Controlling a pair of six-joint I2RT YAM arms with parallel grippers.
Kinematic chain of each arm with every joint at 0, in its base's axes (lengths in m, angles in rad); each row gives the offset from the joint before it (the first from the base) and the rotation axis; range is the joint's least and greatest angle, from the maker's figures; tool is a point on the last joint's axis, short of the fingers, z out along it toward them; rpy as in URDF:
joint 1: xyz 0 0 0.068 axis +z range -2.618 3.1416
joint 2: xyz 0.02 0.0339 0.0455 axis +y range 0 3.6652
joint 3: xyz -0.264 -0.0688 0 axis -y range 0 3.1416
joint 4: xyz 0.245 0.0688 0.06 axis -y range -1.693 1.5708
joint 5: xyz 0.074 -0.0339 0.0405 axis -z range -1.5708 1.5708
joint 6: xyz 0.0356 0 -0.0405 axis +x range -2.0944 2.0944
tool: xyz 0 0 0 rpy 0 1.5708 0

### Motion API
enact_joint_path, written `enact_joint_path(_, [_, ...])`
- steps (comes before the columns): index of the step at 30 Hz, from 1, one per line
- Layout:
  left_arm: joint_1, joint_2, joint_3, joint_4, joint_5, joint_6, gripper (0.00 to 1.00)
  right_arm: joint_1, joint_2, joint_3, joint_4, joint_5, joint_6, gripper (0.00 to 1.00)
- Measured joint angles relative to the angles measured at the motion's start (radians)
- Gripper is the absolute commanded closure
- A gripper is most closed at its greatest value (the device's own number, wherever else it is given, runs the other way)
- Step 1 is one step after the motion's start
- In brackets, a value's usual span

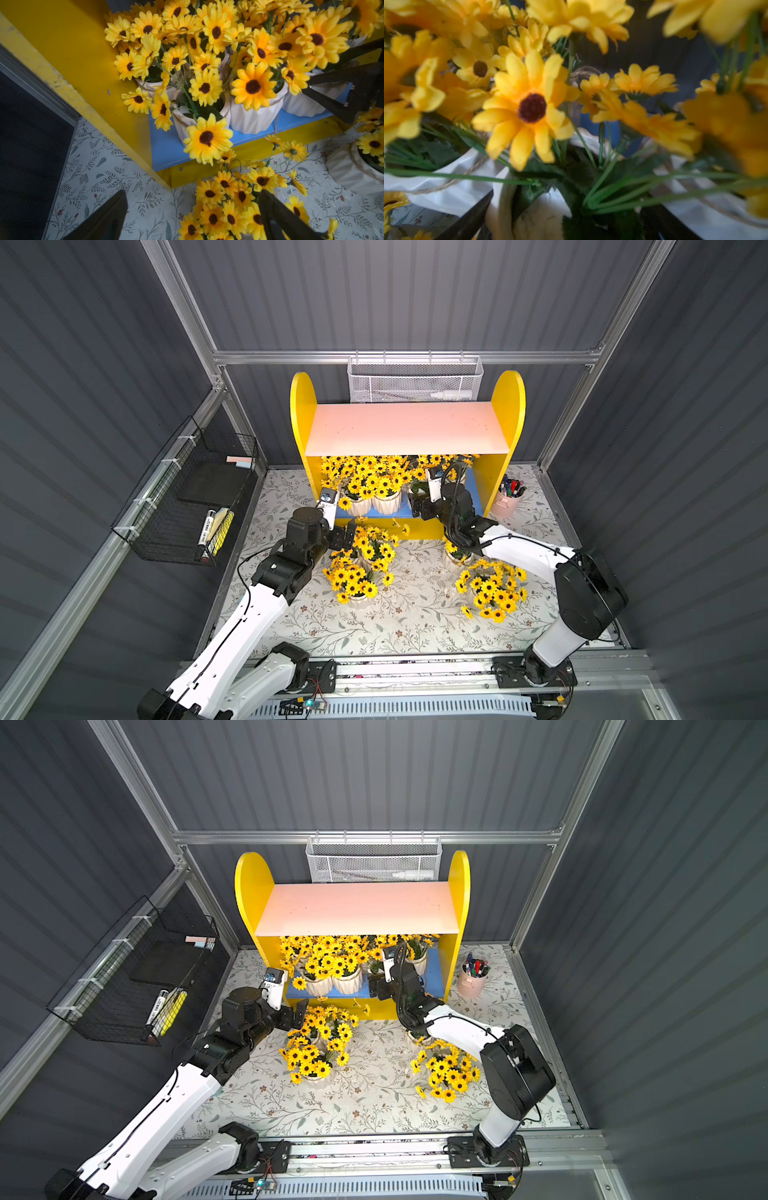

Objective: Take the sunflower pots off the shelves
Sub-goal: Pick up the sunflower pot from the shelf.

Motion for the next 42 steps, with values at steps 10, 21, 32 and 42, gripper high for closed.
enact_joint_path(10, [0.000,0.000,0.000,0.000,0.009,0.000,0.01,0.012,-0.021,-0.043,0.043,0.000,-0.030,0.41])
enact_joint_path(21, [0.000,0.000,-0.002,0.007,0.043,0.000,0.01,0.018,-0.098,-0.154,0.111,-0.001,-0.051,0.47])
enact_joint_path(32, [0.000,0.027,-0.011,0.032,0.129,-0.002,0.01,0.018,-0.140,-0.193,0.134,-0.002,-0.053,0.50])
enact_joint_path(42, [0.000,0.043,-0.012,0.040,0.170,-0.009,0.01,0.026,-0.205,-0.230,0.131,-0.033,-0.046,0.51])
